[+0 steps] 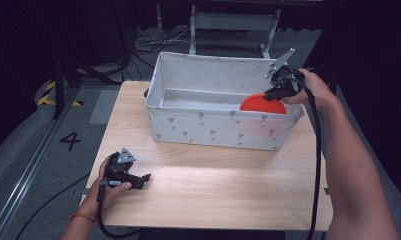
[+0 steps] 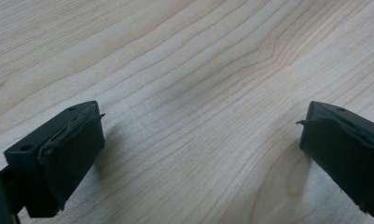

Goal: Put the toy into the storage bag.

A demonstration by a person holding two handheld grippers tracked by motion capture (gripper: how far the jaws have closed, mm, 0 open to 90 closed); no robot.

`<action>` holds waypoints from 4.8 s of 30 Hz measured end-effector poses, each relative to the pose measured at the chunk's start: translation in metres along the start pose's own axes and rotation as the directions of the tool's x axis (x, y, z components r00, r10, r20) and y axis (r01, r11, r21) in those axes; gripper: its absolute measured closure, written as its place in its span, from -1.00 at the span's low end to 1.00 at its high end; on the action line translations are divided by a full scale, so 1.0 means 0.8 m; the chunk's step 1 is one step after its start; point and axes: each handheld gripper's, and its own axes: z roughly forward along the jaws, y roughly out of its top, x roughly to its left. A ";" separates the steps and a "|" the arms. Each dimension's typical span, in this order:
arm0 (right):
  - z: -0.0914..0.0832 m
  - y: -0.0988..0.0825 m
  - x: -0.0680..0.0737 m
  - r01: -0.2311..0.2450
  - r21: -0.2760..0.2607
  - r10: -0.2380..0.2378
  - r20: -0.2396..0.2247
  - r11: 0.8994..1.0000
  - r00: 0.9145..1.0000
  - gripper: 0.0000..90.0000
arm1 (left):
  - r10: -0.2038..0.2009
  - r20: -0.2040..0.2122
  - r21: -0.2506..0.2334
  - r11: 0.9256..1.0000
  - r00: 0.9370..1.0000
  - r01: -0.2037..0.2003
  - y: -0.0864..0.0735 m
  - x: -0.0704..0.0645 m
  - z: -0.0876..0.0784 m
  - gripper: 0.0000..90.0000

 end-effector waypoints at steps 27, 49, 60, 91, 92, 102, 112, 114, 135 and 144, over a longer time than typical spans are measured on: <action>0.057 0.017 0.003 0.092 0.301 -0.056 -0.125 0.949 0.991 0.81 | -0.002 0.001 -0.001 1.000 1.000 0.002 -0.001 0.000 0.000 -1.00; 0.049 -0.001 0.003 0.025 0.254 -0.002 -0.089 0.967 0.996 0.63 | -0.004 0.003 -0.002 1.000 1.000 0.004 0.000 0.000 0.000 -1.00; 0.021 -0.007 0.011 -0.075 0.030 0.075 -0.027 0.997 0.997 0.42 | 0.000 0.003 -0.001 1.000 1.000 0.000 0.000 0.000 0.000 -1.00; -0.047 -0.049 0.070 -0.246 -0.364 0.320 0.161 0.898 0.933 -0.53 | -0.010 -0.003 -0.003 1.000 1.000 0.010 -0.001 -0.002 0.000 -1.00; -0.049 -0.051 0.074 -0.245 -0.372 0.327 0.175 0.895 0.929 -0.54 | -0.009 -0.008 -0.002 1.000 1.000 0.009 -0.001 -0.002 -0.001 -0.99; -0.056 -0.080 0.116 -0.226 -0.395 0.335 0.234 0.890 0.913 -0.53 | -0.013 -0.007 -0.003 1.000 1.000 0.013 -0.001 -0.002 0.000 -1.00; -0.052 -0.125 0.163 -0.218 -0.436 0.348 0.244 0.873 0.905 -0.54 | -0.013 -0.007 -0.003 1.000 1.000 0.013 -0.001 -0.002 0.000 -1.00; -0.053 -0.138 0.175 -0.228 -0.442 0.352 0.221 0.867 0.909 -0.54 | -0.006 -0.004 -0.002 1.000 1.000 0.006 -0.001 -0.001 0.000 -1.00; 0.026 -0.241 0.234 -0.330 -0.344 0.402 0.163 0.879 0.901 -0.53 | -0.007 -0.008 -0.001 1.000 1.000 0.007 0.000 -0.001 0.000 -1.00; 0.078 -0.280 0.246 -0.400 -0.287 0.451 0.142 0.871 0.881 -0.53 | -0.016 -0.008 -0.003 1.000 1.000 0.016 -0.001 -0.002 0.000 -1.00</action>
